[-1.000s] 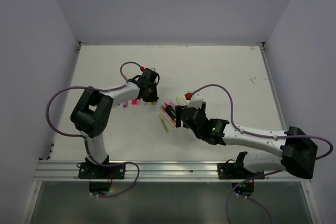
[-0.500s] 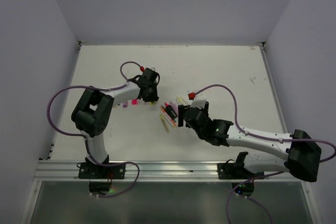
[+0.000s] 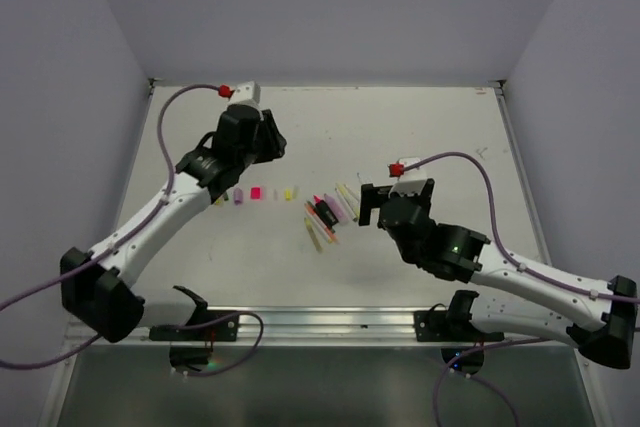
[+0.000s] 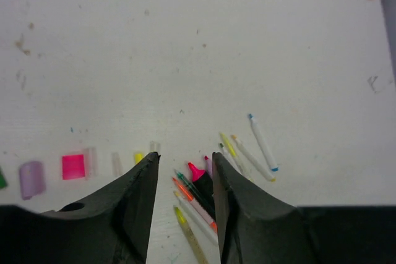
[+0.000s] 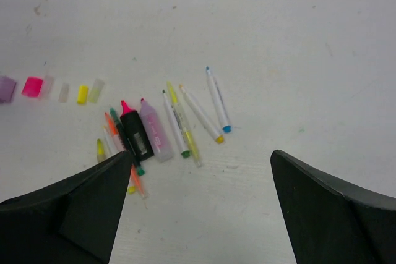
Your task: Open the pen caps
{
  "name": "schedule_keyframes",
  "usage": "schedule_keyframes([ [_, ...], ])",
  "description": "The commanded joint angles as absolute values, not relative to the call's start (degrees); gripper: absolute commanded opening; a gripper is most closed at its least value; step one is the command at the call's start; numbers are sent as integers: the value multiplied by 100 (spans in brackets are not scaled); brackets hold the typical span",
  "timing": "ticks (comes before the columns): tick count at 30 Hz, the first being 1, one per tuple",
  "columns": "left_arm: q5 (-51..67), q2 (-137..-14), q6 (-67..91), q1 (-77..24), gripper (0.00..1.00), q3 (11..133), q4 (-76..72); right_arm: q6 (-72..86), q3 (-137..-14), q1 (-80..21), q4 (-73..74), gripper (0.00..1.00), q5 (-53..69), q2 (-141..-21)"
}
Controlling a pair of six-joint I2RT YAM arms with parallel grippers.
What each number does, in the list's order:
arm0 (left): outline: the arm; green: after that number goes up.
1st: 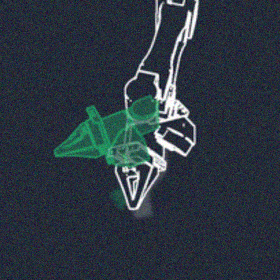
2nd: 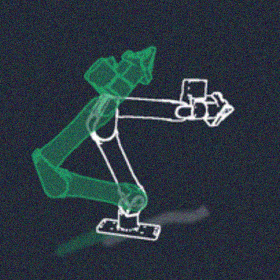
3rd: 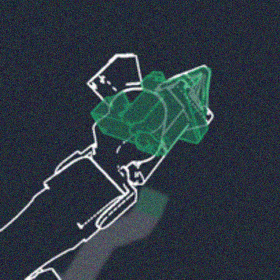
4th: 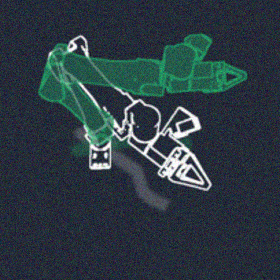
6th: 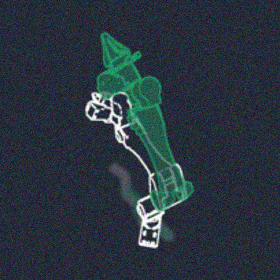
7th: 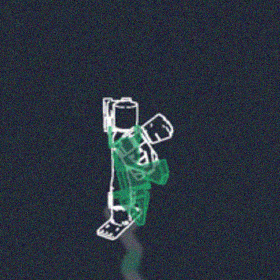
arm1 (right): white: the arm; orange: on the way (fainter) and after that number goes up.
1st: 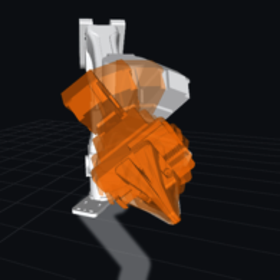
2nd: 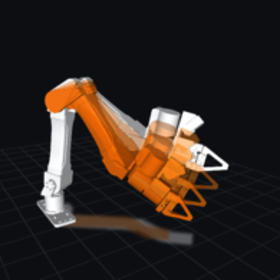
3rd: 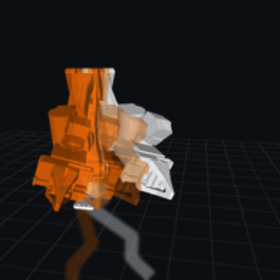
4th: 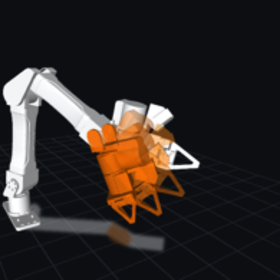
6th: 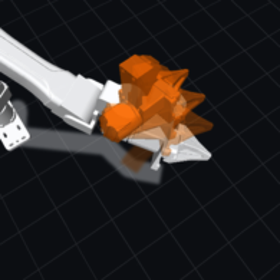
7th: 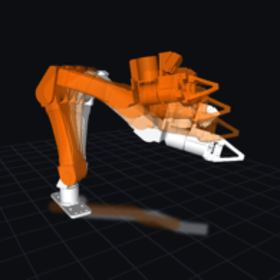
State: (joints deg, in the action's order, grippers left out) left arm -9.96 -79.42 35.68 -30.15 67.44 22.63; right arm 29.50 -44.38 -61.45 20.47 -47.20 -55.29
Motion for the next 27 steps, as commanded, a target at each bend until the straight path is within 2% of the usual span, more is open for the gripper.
schedule_keyframes([
  [1,-2011,-6823,3148,-3032,45,6961,2610,2410,-4983,-6117,2705,99,-5676,-4863],
  [4,-2871,-5673,2797,-3024,61,6891,2882,2023,-5255,-6126,3004,99,-5975,-4283],
  [5,-3013,-5460,2708,-3032,63,6856,2926,1917,-5369,-6126,3049,98,-6020,-4158],
  [6,-3163,-5249,2637,-3032,72,6821,2970,1777,-5414,-6117,3059,99,-6073,-4027],
  [8,-3550,-4651,2400,-3032,81,6707,3084,1434,-5502,-6126,3137,99,-6187,-3666],
  [9,-3690,-4475,2321,-3032,88,6663,3128,1354,-5580,-6126,3207,99,-6248,-3543],
  [12,-4252,-3834,2057,-3032,97,6557,3392,1152,-5686,-6126,3374,99,-6486,-3130],
  [19,-5062,-2402,1661,-3032,100,6267,3647,695,-5651,-6117,3498,98,-6592,-2260],
  [27,-5475,-1670,1687,-3041,100,6003,3674,615,-5528,-6126,3603,99,-6530,-1671],
])
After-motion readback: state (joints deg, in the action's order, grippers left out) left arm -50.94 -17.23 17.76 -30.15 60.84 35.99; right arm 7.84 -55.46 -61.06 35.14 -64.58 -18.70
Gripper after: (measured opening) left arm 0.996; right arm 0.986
